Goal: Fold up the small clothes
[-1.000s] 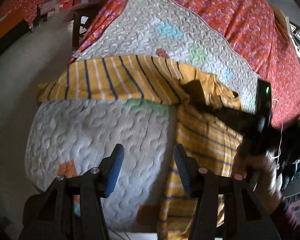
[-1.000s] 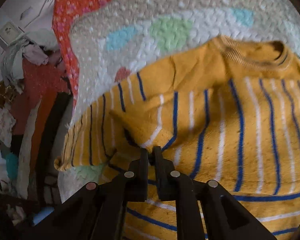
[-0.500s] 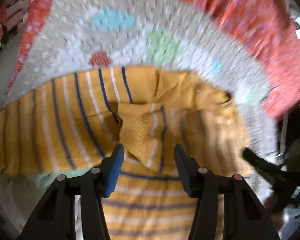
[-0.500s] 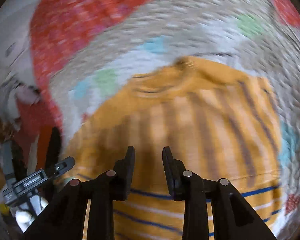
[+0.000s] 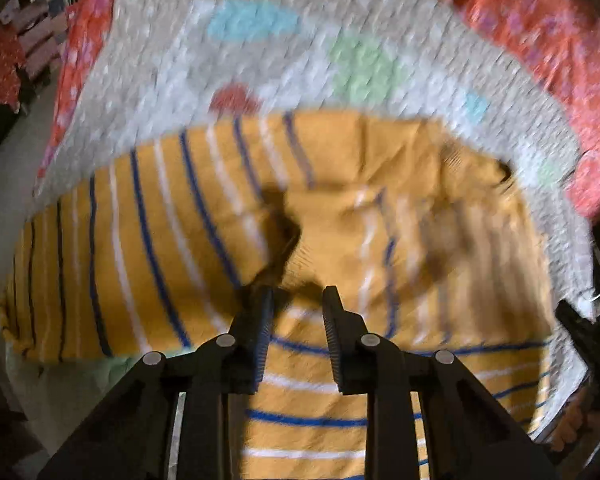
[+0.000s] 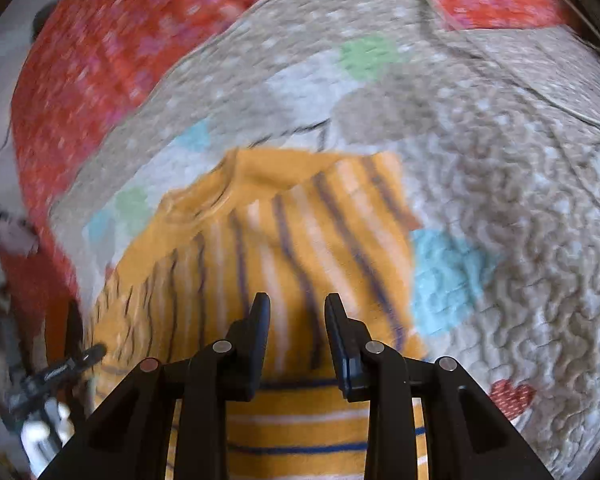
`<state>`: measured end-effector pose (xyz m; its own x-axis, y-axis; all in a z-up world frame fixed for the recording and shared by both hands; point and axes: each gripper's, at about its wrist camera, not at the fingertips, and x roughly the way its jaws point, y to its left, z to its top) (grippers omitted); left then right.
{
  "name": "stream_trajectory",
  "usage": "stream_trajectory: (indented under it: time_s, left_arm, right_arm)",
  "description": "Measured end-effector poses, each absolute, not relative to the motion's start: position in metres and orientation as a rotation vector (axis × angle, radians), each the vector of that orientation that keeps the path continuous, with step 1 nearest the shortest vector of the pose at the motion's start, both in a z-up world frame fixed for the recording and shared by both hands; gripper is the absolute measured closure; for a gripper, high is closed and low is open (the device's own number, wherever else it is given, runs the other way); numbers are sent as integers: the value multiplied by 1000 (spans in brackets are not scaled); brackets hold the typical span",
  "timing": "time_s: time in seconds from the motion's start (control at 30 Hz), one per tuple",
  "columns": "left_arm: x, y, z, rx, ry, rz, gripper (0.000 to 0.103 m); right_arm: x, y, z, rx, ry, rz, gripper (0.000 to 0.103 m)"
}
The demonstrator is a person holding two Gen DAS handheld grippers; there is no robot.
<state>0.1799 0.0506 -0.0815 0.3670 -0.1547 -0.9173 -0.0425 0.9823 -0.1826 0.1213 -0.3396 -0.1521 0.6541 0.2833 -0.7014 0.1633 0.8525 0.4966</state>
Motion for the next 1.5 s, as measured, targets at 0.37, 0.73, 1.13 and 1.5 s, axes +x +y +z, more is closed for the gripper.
stream_trajectory:
  time_s: [0.37,0.73,1.13,1.5]
  left_arm:
    - [100,145,-30,-291,1052,2,65]
    - [-62,319,-41,-635,932,373,62]
    - [-118,354,-70,-839,894,398,62]
    - [-90,339,-59,-812,888,318,62]
  right_arm:
    - [123,-244,-100,326,881,214,62]
    - [90,109,-89,-376,771,746,44]
    - [64,310,-170,-952,622,709,39]
    - [117,196,-64,-319,731,635,103]
